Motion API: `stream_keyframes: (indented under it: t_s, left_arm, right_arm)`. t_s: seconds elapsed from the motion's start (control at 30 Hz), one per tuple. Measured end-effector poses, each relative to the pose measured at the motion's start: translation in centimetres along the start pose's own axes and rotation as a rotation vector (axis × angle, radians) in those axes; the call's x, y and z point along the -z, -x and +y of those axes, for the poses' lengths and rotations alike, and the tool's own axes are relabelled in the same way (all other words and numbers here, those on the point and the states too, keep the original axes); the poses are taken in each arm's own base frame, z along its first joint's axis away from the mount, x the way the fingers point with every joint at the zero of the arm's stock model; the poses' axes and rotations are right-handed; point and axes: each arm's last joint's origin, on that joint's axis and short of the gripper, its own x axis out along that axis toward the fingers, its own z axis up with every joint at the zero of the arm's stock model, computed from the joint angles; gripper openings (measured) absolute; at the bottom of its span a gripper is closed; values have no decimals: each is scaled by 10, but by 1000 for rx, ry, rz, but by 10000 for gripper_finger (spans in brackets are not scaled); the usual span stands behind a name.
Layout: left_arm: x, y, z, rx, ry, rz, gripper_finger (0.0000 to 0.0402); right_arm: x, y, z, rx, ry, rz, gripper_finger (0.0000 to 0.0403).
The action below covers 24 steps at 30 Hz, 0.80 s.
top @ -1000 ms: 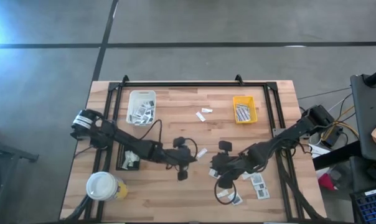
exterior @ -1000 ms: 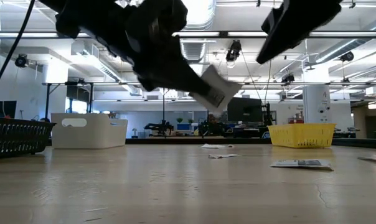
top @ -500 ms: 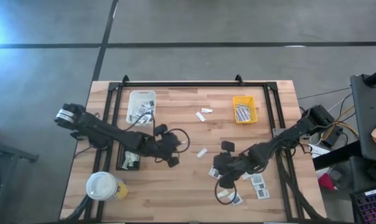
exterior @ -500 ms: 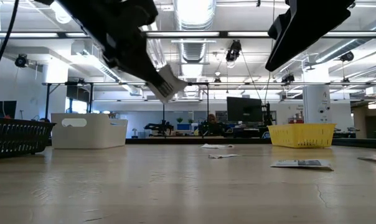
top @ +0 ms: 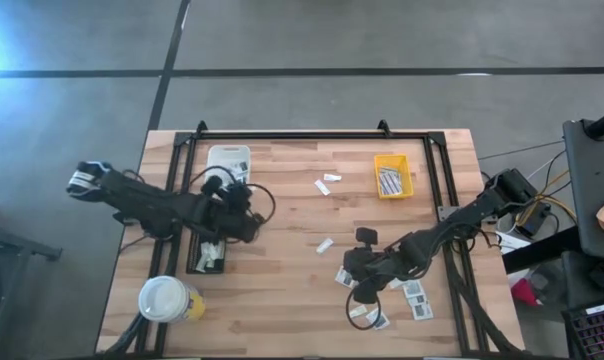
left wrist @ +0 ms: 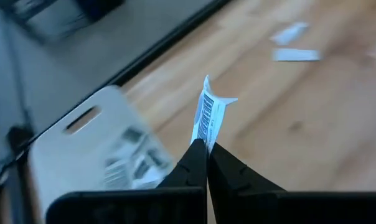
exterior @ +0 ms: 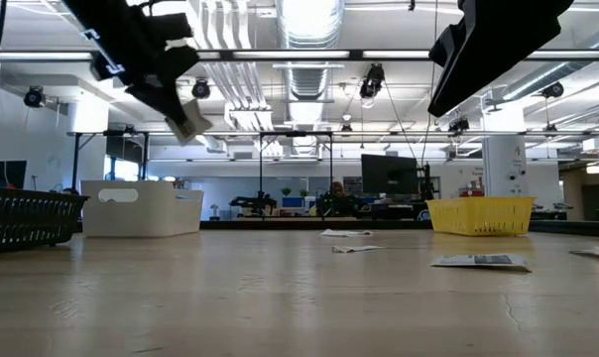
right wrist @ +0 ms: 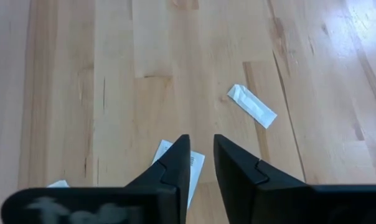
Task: Pick & Place First Aid Supplies
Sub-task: Put the gray towelette pack into the white bin
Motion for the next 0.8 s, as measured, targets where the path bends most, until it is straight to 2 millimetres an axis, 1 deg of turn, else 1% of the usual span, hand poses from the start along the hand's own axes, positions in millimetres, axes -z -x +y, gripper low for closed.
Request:
stream_keyframes:
  t_s: [0.13, 0.43, 0.8]
  left_arm:
    - [4, -9, 14, -81, 77, 57, 0]
    - [12, -39, 33, -147, 162, 215, 0]
    - [7, -61, 53, -173, 254, 352, 0]
  right_arm:
    - [0, 0, 0, 0, 0, -1, 63]
    - [1, -3, 1, 4, 4, 7, 71]
    - [2, -5, 1, 8, 9, 14, 57]
